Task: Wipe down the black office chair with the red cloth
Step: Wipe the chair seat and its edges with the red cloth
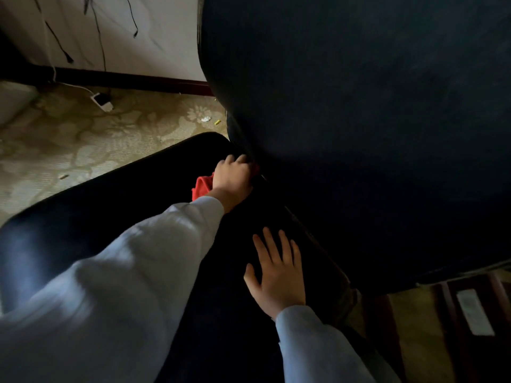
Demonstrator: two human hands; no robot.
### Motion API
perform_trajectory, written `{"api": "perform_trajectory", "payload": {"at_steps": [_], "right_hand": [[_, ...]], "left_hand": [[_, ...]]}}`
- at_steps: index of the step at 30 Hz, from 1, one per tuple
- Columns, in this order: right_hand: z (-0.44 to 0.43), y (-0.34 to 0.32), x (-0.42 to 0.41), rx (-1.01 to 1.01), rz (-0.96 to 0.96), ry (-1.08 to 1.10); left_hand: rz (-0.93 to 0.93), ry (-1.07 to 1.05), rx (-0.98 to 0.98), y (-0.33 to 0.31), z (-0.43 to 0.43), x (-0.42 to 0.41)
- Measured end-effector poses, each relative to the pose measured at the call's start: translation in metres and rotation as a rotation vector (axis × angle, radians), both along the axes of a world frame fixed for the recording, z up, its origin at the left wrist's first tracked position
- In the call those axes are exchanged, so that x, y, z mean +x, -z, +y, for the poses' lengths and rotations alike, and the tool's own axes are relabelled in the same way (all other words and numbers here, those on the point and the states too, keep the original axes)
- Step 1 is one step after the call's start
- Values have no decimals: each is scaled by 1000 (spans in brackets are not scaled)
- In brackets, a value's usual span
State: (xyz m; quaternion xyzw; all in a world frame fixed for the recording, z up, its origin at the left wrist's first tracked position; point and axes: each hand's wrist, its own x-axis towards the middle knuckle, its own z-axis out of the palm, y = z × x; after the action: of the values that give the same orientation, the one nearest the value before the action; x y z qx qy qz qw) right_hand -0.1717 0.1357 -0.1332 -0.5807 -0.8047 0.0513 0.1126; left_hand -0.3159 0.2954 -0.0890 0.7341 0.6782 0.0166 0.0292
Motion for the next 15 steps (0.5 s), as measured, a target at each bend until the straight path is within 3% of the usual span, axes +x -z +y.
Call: {"api": "perform_trajectory", "payload": {"at_steps": [3, 10, 15], "right_hand": [[0, 0, 0, 20, 23, -7], [0, 1, -1, 43, 69, -10], [-1, -1, 1, 5, 40, -8]], "left_hand": [[10, 20, 10, 3, -9, 15], [10, 344, -12, 3, -42, 29], [79, 324, 19, 2, -24, 17]]}}
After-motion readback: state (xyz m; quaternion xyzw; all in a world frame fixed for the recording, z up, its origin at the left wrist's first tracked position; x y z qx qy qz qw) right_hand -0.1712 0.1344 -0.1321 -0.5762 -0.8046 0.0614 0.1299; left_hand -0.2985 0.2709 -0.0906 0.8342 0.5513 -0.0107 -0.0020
